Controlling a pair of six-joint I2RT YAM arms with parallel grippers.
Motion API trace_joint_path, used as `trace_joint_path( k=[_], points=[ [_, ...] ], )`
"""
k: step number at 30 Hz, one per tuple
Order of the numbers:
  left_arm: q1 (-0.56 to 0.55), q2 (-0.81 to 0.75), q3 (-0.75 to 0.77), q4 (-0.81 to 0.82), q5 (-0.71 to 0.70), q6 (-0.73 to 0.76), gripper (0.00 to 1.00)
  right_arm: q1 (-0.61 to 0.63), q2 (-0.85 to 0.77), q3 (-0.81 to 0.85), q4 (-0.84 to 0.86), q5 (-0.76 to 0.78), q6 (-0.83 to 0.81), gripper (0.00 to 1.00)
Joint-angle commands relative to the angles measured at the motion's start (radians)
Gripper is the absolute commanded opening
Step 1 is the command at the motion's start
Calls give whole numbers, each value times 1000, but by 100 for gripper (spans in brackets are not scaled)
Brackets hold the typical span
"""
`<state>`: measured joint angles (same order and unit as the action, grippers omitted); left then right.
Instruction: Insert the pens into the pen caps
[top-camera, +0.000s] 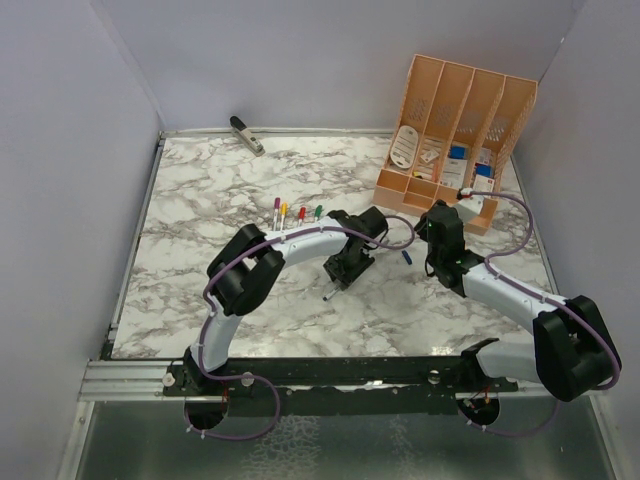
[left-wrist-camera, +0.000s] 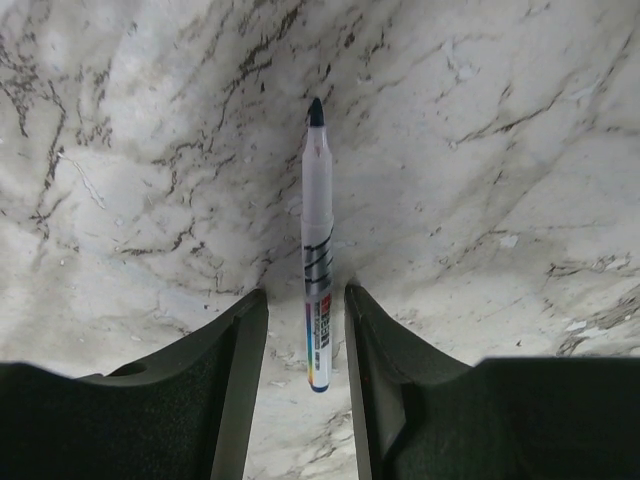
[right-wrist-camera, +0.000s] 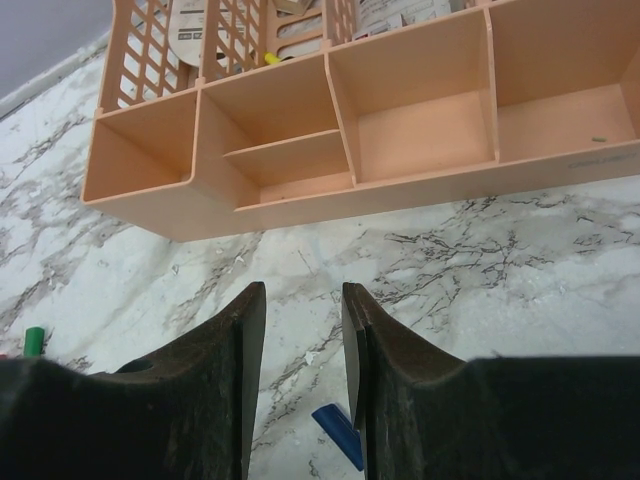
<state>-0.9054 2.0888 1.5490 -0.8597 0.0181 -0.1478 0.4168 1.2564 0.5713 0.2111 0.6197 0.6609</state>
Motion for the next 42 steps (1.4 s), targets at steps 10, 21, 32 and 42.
trace_joint_path(
  k=[10,21,32,42],
  points=[
    [-5,81,-107,201,1,-28,37,-4,-31,-10,30,-10,-7,36],
    [-6,84,-176,163,14,-14,34,-4,-37,-7,18,1,-1,36],
    [-6,124,-177,90,56,48,29,-4,-45,-10,3,34,16,36],
    [-15,159,-182,-1,101,78,26,-4,-50,-6,-1,58,18,36]
  ],
)
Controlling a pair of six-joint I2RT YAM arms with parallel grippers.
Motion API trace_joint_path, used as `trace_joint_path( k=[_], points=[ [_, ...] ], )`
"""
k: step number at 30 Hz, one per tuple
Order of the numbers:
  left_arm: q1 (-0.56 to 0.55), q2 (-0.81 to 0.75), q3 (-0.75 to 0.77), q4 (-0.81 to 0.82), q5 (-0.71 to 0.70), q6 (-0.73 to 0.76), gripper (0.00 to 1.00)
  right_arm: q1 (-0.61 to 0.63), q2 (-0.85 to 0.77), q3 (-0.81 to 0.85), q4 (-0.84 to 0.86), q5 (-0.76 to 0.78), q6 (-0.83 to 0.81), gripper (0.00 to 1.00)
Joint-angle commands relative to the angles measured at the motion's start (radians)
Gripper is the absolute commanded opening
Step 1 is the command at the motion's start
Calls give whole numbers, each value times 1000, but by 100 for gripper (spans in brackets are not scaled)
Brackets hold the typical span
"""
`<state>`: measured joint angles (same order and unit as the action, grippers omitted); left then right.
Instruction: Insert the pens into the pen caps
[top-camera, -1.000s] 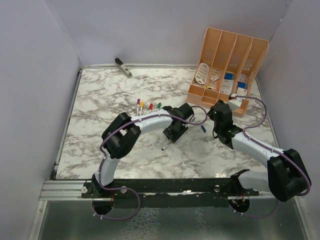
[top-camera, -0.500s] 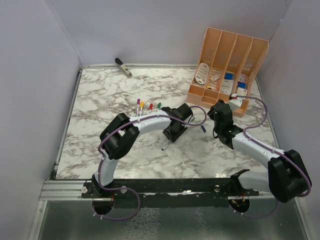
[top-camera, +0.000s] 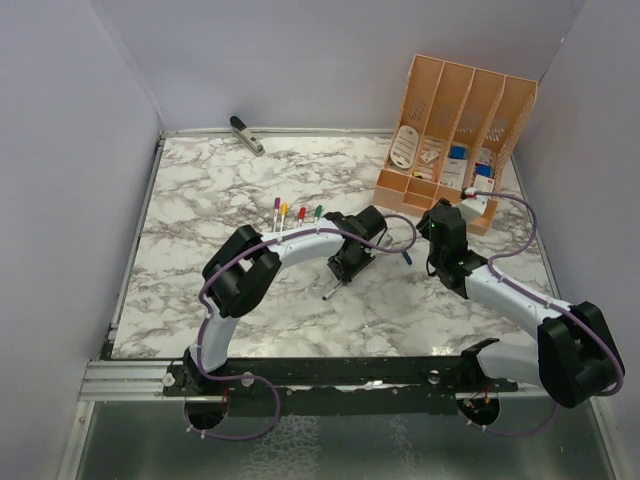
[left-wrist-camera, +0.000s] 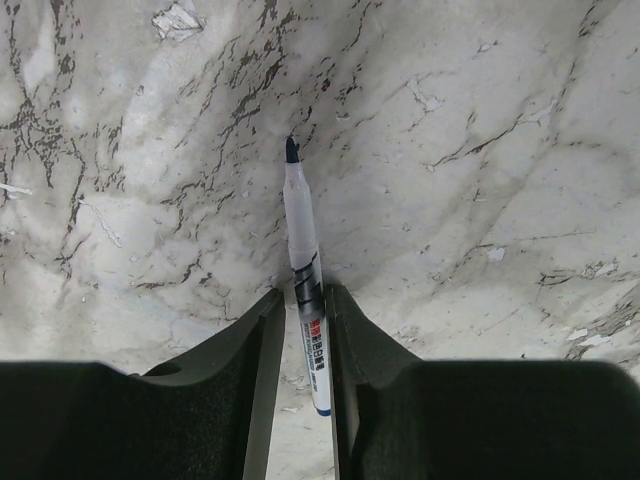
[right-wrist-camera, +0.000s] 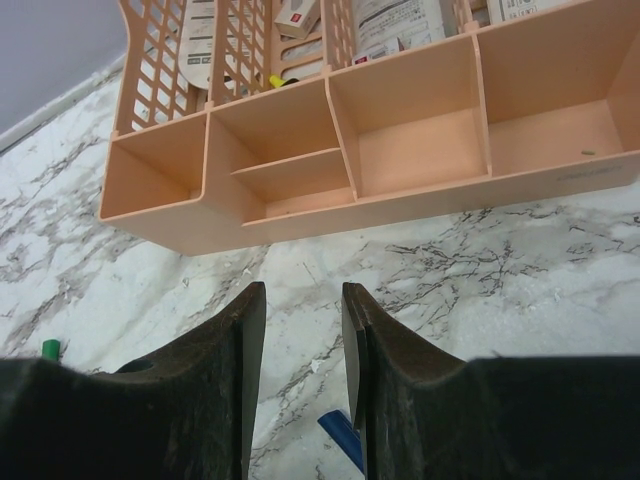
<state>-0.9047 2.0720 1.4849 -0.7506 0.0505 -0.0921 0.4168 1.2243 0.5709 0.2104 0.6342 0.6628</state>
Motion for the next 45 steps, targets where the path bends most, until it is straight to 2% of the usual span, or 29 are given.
trace_joint_path(
  k=[1,6,11,12,18,21,26,35,45],
  points=[
    [-17,174,-125,-117,71,23,26,-4,-19,-5,-1,46,17,36],
    [-19,162,-183,-143,86,28,23,-4,-20,-6,-2,54,24,36],
    [-20,174,-192,-156,93,40,2,-4,-18,-5,-3,63,29,36],
    [-22,183,-185,-161,97,45,0,-5,-17,-6,-3,63,30,36],
    [-29,224,-152,-156,94,64,0,-5,-14,-3,-10,69,31,36],
    [-30,196,-158,-121,61,65,0,-4,-18,-5,-15,84,27,36],
    [-15,97,-135,-85,-45,53,0,-4,-5,-7,-24,113,20,34],
    [19,-117,-45,-43,-118,48,0,-4,46,0,-68,117,23,33],
    [60,-312,-78,31,-157,9,0,-4,119,35,-122,-5,-11,33]
  ],
)
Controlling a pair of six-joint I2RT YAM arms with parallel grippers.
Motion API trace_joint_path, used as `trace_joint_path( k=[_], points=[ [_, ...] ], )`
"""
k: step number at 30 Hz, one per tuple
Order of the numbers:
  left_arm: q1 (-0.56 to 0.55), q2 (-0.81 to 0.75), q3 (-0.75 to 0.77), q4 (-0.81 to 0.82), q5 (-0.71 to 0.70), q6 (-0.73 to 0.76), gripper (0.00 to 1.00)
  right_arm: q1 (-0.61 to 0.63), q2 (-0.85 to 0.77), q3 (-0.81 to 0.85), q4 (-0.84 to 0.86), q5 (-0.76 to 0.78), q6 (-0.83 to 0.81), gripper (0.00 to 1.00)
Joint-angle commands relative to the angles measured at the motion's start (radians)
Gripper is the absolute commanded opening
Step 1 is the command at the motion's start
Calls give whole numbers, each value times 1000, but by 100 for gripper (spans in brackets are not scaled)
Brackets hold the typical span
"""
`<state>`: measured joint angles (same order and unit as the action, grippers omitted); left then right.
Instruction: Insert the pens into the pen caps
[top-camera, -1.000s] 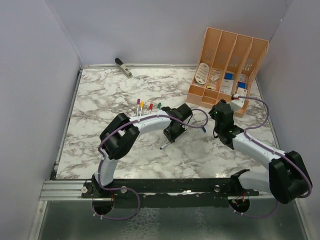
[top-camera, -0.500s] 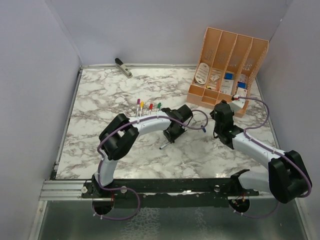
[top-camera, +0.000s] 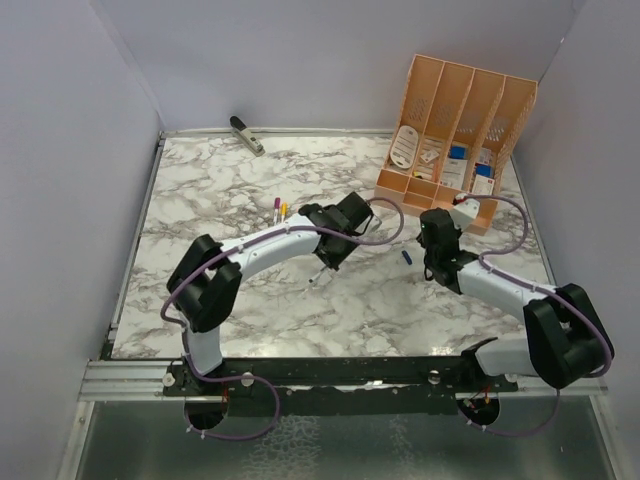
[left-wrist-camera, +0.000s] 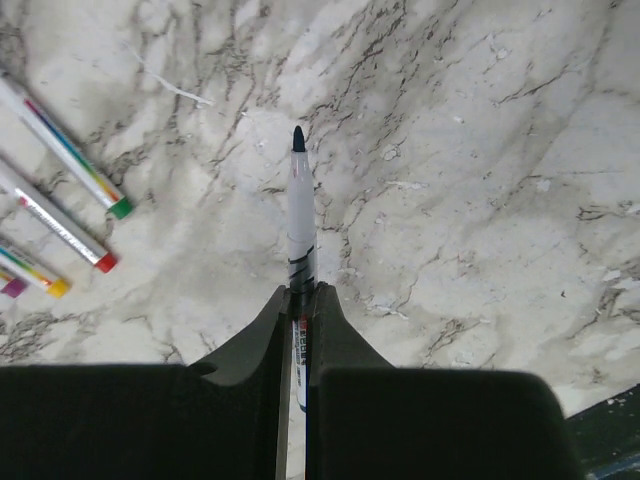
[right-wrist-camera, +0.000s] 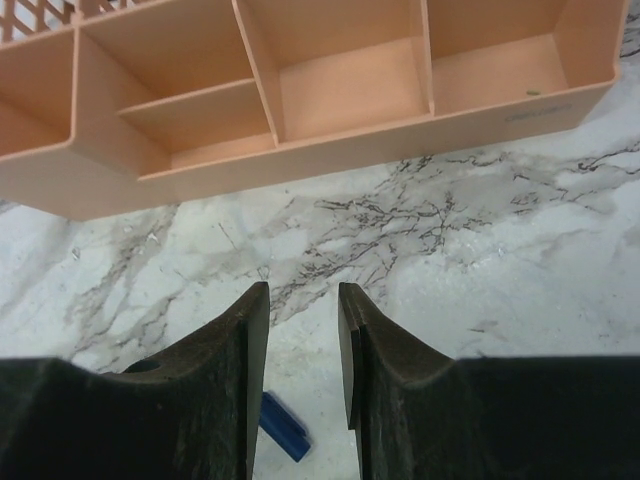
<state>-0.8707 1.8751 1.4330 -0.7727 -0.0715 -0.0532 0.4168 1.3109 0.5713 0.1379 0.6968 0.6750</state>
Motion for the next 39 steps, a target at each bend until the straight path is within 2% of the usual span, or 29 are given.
trace_joint_path(
  k=[1,5,10,20,22,26,39],
  points=[
    [39,-141,-41,76,-24,-40,0,-4,42,40,-49,-99,-42,33],
    [92,-254,-142,211,42,-84,0,-4,96,85,-92,-238,-126,33],
    [106,-373,-284,404,72,-115,0,-4,169,152,-176,-354,-193,34],
    [123,-497,-485,736,159,-136,0,-3,190,192,-328,-446,-236,32],
    [126,-498,-496,765,177,-136,0,-3,176,192,-349,-453,-240,33],
    [131,-482,-498,782,192,-130,0,-3,165,203,-384,-478,-262,40],
    [152,-496,-513,815,209,-132,0,-3,265,269,-445,-474,-262,40]
  ],
)
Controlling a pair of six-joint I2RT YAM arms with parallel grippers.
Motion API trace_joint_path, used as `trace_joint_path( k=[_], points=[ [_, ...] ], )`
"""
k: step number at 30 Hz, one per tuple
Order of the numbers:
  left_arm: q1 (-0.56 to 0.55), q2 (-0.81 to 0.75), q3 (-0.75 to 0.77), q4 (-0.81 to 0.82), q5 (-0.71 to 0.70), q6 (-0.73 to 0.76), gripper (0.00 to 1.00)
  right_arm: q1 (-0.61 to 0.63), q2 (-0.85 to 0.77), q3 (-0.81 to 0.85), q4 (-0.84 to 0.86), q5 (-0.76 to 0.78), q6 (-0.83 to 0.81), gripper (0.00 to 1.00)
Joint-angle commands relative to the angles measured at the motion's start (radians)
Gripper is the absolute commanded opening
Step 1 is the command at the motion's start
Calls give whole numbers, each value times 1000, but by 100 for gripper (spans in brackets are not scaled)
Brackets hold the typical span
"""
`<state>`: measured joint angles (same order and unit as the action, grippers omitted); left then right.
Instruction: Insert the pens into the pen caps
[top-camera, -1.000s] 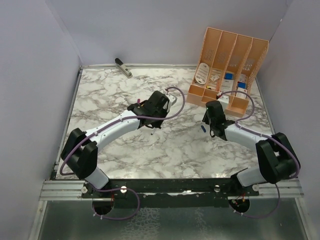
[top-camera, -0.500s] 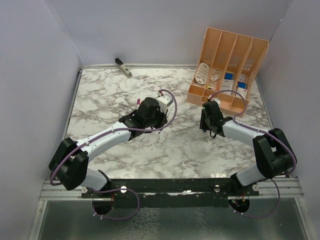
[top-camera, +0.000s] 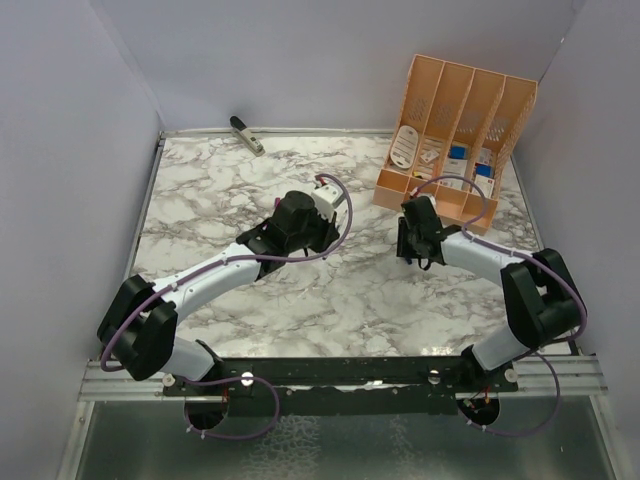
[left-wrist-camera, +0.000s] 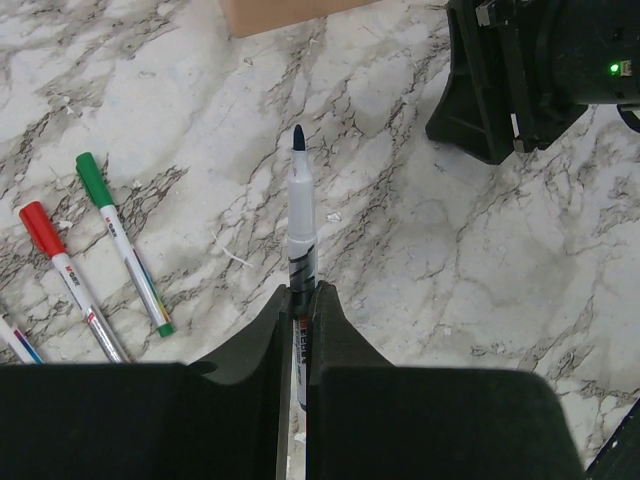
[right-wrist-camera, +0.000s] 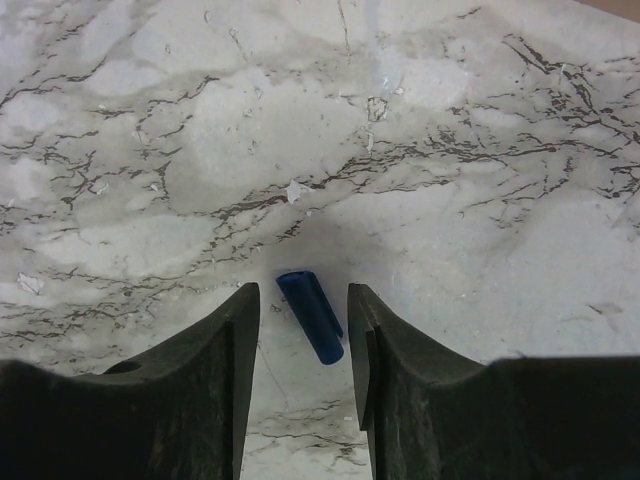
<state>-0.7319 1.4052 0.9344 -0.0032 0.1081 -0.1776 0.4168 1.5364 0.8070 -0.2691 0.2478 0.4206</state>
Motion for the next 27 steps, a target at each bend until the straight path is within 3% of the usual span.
trace_joint_path(
  k=[1,11,19,27],
  points=[
    [16,-28,-15,47,30,-7,0,-3,42,34,-39,-28,-6,40],
    [45,-34,-22,71,50,-20,0,-3,83,57,-66,-34,-2,37],
    [63,-42,-23,80,53,-23,0,-3,121,77,-100,-48,9,19],
    [78,-38,-19,94,64,-28,0,-3,116,65,-116,-90,24,23]
  ],
)
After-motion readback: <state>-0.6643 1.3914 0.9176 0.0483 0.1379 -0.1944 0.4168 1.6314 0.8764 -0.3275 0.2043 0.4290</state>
